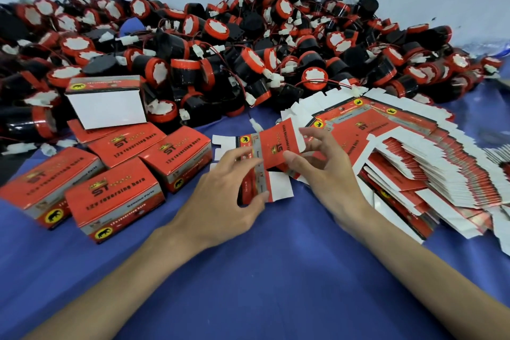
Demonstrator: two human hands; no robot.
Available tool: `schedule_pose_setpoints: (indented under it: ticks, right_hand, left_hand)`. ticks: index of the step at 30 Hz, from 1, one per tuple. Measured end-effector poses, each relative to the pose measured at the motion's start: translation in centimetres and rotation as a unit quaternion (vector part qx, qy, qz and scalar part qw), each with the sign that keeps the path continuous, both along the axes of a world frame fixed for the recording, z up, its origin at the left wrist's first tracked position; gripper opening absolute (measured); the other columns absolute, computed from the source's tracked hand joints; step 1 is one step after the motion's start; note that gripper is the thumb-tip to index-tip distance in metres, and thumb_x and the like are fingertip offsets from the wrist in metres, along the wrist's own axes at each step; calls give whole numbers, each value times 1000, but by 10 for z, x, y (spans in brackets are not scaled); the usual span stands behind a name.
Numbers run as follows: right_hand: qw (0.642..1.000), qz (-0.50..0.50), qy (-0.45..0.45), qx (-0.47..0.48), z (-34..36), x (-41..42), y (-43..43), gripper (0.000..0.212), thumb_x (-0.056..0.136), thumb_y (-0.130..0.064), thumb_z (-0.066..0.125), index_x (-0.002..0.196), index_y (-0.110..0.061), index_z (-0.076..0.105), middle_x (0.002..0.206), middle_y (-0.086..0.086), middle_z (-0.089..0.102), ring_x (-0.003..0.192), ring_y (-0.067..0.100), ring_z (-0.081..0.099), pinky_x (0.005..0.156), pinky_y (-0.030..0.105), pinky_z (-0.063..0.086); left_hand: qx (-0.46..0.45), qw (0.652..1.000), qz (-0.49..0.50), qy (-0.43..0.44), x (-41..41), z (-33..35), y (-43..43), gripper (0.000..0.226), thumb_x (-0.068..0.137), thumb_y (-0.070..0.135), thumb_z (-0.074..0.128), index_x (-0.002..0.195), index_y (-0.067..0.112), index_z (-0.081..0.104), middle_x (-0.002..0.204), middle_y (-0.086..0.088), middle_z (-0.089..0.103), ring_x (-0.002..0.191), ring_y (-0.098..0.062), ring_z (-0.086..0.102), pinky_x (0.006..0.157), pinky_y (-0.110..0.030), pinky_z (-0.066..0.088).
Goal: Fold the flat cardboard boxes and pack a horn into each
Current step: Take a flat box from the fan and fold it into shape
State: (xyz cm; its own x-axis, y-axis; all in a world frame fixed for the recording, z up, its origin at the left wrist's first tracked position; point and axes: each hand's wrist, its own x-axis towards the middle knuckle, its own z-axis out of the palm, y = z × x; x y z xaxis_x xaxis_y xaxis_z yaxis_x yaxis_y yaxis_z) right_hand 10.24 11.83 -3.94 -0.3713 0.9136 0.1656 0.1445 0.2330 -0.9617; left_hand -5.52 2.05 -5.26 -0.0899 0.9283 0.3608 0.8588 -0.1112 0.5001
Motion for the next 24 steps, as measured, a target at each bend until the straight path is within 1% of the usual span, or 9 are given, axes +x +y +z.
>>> schedule_pose_setpoints:
  ticks: [3, 6, 8, 10, 13, 16, 19, 21, 24]
  right_hand:
    - [999, -19, 8, 36, 4, 0, -1, 6, 88, -18, 67, 92, -19, 63, 84, 5, 70, 71, 17, 70, 72, 32, 57]
    - [993, -58, 59, 84, 14, 5, 0, 18, 92, -7, 60, 83, -22, 62, 85, 5, 69, 73, 16, 69, 67, 28, 57]
    - [985, -63, 129, 96, 23, 11, 3, 23, 95, -3, 54, 87, -24, 58, 86, -5, 66, 77, 15, 69, 64, 24, 56]
    - [980, -58, 165, 99, 27, 18, 5, 23, 97, -1, 50, 91, -23, 54, 82, -14, 66, 75, 9, 68, 61, 21, 55]
    - [982, -44, 176, 58, 23, 19, 3, 22, 97, 1, 48, 93, -20, 53, 79, -15, 66, 72, 6, 66, 59, 18, 51]
    - [985, -38, 169, 17, 22, 19, 4, 18, 97, 2, 47, 94, -15, 54, 72, -17, 65, 65, 0, 63, 55, 13, 47]
    - [992, -45, 118, 9, 25, 22, 5, 22, 96, 0, 50, 92, -20, 59, 75, -13, 63, 60, -4, 61, 50, 12, 46]
    - [997, -54, 43, 44, 24, 23, 5, 25, 96, -2, 52, 90, -25, 60, 78, -11, 62, 59, -2, 58, 52, 17, 47]
    - [993, -48, -39, 105, 25, 23, 3, 26, 94, -2, 55, 83, -25, 62, 94, -2, 62, 68, 11, 62, 61, 24, 55]
  left_hand:
    - [29, 997, -10, -75, 0, 5, 0, 50, 82, 40, 54, 128, 20, 56, 135, 11, 46, 120, -3, 45, 100, -21, 38]
    - [111, 975, 59, -184, -3, 7, 1, 39, 88, 34, 52, 125, 24, 52, 131, 12, 45, 123, -1, 42, 105, -23, 35]
    - [127, 942, 83, -298, -4, 9, 0, 43, 92, 37, 56, 132, 27, 43, 137, 13, 41, 129, 3, 39, 108, -21, 35]
    - [93, 910, 50, -401, -4, 12, 0, 54, 90, 39, 60, 137, 23, 41, 137, 15, 49, 124, 5, 47, 100, -17, 44]
    - [24, 876, -64, -477, -5, 16, -1, 37, 89, 30, 53, 124, 18, 54, 99, 14, 71, 86, 2, 66, 65, -10, 50]
    - [-31, 801, -123, -585, -7, 16, -3, 35, 86, 23, 51, 120, 17, 57, 100, 1, 73, 87, -12, 70, 64, -24, 56]
    - [-91, 762, -192, -612, -10, 14, -5, 34, 86, 9, 54, 115, 22, 67, 102, -1, 73, 90, -16, 71, 64, -27, 59]
    - [-115, 774, -199, -591, -7, 13, -6, 34, 84, 6, 63, 110, 27, 71, 106, -3, 72, 96, -21, 70, 66, -31, 59]
    - [-81, 833, -133, -531, -1, 8, -6, 21, 81, 15, 72, 96, 28, 74, 101, 3, 73, 94, -17, 70, 71, -28, 58]
